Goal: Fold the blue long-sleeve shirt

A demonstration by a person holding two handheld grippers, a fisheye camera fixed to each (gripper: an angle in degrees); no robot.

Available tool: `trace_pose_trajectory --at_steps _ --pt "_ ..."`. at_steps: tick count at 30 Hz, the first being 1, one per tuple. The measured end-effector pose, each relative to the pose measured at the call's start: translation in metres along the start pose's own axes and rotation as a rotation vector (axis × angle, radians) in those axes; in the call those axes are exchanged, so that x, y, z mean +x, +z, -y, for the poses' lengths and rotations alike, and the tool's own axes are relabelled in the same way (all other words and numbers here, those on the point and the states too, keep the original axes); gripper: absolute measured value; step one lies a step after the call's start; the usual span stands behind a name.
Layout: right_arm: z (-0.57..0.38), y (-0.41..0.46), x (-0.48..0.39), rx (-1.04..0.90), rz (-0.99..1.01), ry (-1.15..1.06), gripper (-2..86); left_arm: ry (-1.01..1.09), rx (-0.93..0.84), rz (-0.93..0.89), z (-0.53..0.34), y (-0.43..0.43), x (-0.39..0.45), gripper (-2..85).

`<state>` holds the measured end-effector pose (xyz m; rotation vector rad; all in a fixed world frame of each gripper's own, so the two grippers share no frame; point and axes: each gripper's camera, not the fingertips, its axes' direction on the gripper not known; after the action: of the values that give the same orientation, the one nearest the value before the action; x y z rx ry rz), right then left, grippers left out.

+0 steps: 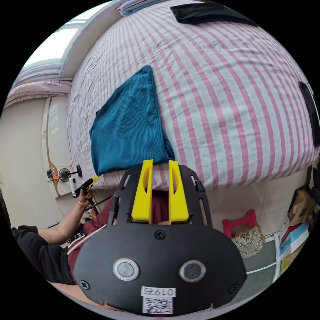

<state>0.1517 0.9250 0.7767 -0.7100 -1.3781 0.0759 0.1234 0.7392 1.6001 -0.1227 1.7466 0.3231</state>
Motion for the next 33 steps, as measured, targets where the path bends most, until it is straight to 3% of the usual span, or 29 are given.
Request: trace_pose_trajectory --at_steps 6,19,22,26,33 --pt "-0.039 0.022 0.028 0.069 0.093 0.081 9.3 0.046 -0.015 0.045 -0.003 0.004 -0.007 7.8" --pt "-0.123 0.095 0.087 0.32 0.528 0.537 10.5 0.114 -0.059 0.026 0.003 0.0 -0.021 1.9" --pt "-0.13 0.107 0.088 0.347 0.553 0.582 9.3 0.121 -0.072 0.022 0.005 -0.002 -0.024 1.5" --pt "-0.131 0.112 0.082 0.366 0.555 0.59 0.6 0.138 -0.096 0.013 0.009 -0.005 -0.028 1.1" --pt "-0.116 0.083 0.07 0.339 0.411 0.473 -0.8 0.174 -0.163 -0.037 0.021 -0.015 -0.035 1.0"
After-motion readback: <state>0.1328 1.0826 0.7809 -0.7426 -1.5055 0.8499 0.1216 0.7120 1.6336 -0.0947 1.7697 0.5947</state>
